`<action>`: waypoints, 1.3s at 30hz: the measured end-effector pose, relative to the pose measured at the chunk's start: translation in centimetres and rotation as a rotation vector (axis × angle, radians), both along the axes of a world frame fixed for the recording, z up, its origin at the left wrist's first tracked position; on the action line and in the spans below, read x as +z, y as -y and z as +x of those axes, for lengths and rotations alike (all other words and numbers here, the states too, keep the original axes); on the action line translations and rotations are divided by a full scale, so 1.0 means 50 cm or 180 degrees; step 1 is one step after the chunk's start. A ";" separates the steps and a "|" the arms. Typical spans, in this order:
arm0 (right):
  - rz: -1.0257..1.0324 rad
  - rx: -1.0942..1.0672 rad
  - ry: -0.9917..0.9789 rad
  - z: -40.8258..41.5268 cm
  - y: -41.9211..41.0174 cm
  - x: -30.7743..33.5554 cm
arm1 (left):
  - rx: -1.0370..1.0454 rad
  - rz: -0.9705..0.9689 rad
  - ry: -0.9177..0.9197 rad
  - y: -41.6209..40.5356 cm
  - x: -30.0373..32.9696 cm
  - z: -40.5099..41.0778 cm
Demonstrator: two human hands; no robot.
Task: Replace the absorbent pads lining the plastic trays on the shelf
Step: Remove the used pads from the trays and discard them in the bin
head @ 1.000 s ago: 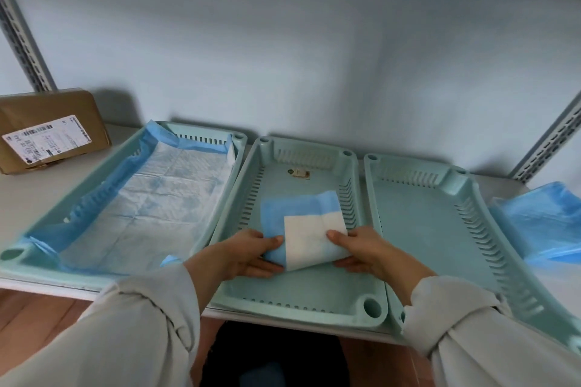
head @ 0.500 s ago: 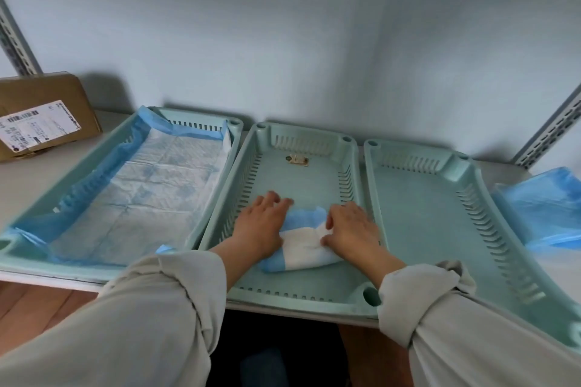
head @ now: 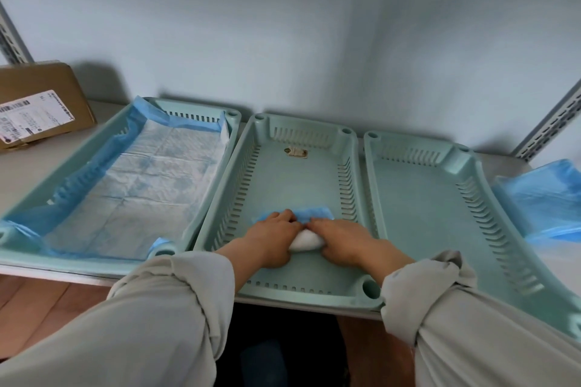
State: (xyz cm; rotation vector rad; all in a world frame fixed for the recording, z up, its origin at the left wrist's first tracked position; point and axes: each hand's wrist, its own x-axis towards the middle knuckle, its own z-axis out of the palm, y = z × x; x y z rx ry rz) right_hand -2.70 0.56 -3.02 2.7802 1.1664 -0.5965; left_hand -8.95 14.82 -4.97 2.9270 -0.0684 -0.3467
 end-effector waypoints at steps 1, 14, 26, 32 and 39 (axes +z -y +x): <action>0.0137 -0.0063 0.0042 -0.001 0.001 0.002 | 0.0111 -0.0069 0.0053 0.000 0.002 0.001; 0.2072 -0.0742 -0.0913 -0.016 0.039 0.098 | 0.0625 -0.1236 0.0304 -0.040 0.104 -0.035; 0.2295 -0.0959 -0.1076 -0.096 0.061 0.152 | 0.0965 -0.2246 0.0035 -0.032 0.196 -0.126; 0.1942 -0.0901 -0.1686 -0.164 0.083 0.158 | 0.0796 -0.1955 -0.0631 -0.008 0.201 -0.203; 0.1554 -0.0721 -0.1742 -0.207 0.093 0.166 | 0.0718 -0.1891 -0.0867 0.004 0.183 -0.262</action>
